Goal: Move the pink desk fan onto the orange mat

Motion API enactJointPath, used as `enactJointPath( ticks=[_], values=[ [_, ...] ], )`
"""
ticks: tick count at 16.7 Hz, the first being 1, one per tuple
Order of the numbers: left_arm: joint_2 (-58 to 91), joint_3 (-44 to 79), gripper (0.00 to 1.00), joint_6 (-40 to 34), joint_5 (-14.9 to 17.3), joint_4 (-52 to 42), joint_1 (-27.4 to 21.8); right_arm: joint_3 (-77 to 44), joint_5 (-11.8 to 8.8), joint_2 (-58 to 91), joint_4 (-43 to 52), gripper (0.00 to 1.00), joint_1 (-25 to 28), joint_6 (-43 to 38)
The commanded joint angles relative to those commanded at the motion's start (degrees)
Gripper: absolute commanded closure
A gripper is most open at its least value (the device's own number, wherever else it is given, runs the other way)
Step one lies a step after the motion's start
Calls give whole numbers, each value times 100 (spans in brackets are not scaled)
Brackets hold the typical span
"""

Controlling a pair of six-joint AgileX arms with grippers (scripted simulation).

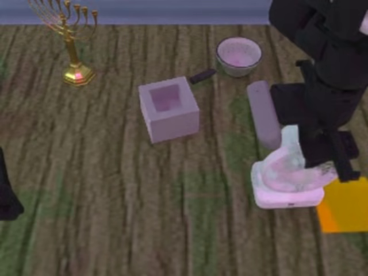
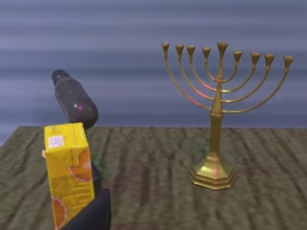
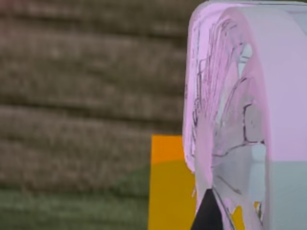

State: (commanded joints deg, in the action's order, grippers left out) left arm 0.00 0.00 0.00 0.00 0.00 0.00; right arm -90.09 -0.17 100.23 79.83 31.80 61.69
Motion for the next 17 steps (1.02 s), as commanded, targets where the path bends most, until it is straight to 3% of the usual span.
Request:
enactJointPath(
  ticks=[4, 7, 13, 17],
  values=[
    [0, 0, 0, 0, 0, 0, 0, 744, -6, -651, -65, 100, -1190, 985],
    [0, 0, 0, 0, 0, 0, 0, 1143, -12, -1012, -109, 100, -1749, 1507],
    [0, 0, 0, 0, 0, 0, 0, 1209, -13, -1046, -132, 100, -1795, 1568],
    [0, 0, 0, 0, 0, 0, 0, 1656, -14, -1009, -631, 100, -1819, 1572]
  ],
)
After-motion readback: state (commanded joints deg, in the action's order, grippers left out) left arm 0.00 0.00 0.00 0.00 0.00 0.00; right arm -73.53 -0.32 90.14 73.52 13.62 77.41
